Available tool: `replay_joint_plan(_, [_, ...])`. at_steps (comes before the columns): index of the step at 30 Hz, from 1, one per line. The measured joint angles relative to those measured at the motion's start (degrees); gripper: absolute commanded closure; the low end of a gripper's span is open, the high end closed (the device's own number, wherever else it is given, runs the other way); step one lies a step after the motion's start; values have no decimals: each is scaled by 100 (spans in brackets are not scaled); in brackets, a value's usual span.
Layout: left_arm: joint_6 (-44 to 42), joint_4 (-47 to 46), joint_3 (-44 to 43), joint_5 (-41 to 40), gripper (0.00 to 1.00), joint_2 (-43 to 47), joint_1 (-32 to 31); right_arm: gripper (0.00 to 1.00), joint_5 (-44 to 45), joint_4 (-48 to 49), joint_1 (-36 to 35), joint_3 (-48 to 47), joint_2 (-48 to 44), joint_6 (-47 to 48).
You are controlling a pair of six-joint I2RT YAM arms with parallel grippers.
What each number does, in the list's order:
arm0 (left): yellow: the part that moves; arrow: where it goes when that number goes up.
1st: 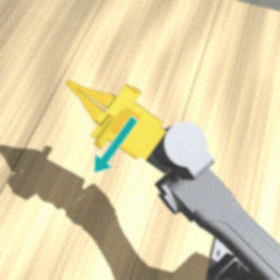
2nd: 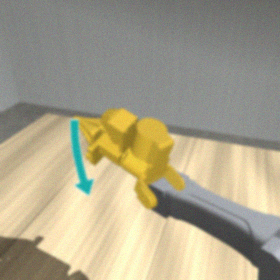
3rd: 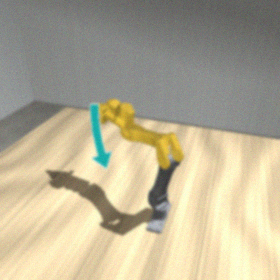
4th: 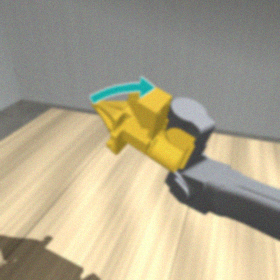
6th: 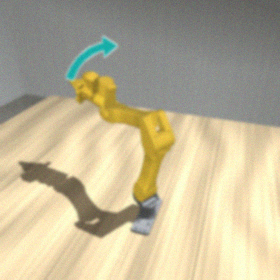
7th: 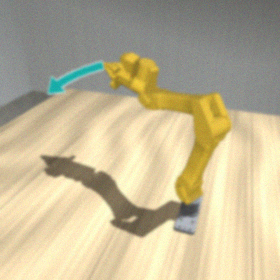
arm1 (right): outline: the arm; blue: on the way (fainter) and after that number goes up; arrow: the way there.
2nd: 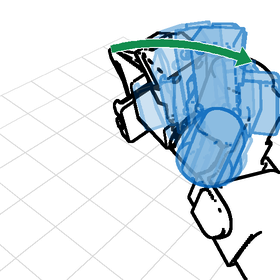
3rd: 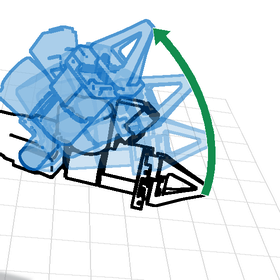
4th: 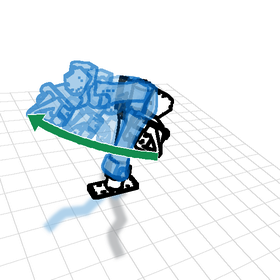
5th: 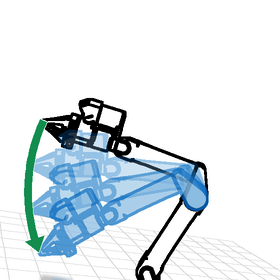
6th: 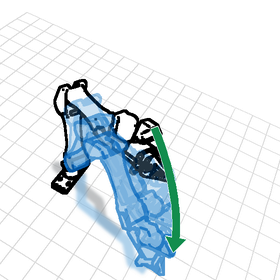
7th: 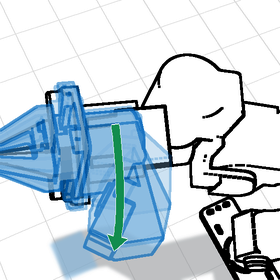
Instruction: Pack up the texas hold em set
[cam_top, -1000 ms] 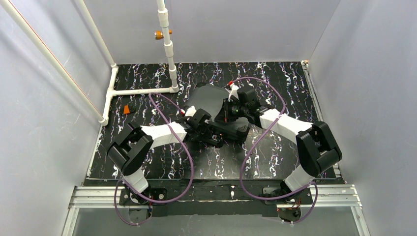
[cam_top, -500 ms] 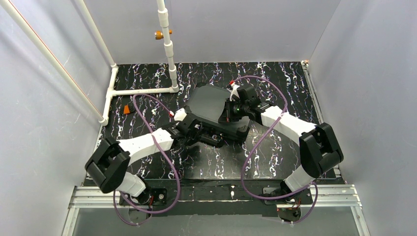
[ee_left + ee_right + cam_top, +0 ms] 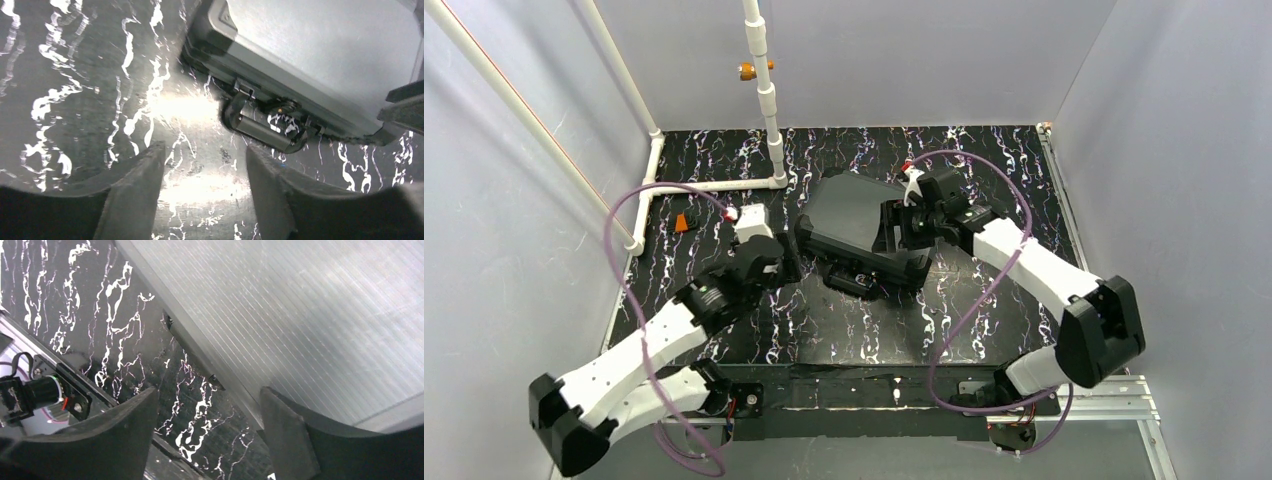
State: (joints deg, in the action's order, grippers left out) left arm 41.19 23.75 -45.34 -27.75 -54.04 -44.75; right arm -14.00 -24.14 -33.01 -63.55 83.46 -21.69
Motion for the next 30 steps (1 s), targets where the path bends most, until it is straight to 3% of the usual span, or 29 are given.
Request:
replay_joint_plan(3, [-667,186,0,-385,15,717,0,2,170,-26,0,-79,-391,63])
replay_joint_plan(6, [-1255,269,2,-713,9,1305,0,2,363,13,0,-208,-879,98])
replay_joint_plan(17, [-2973,166,815,-1655,5,2817,0,2,1366,354,-2,-308,-2328,98])
replay_joint_plan(30, [-3464,-114,933,-1862,3,2975,0,2,3060,369,0,737,-3615,-297])
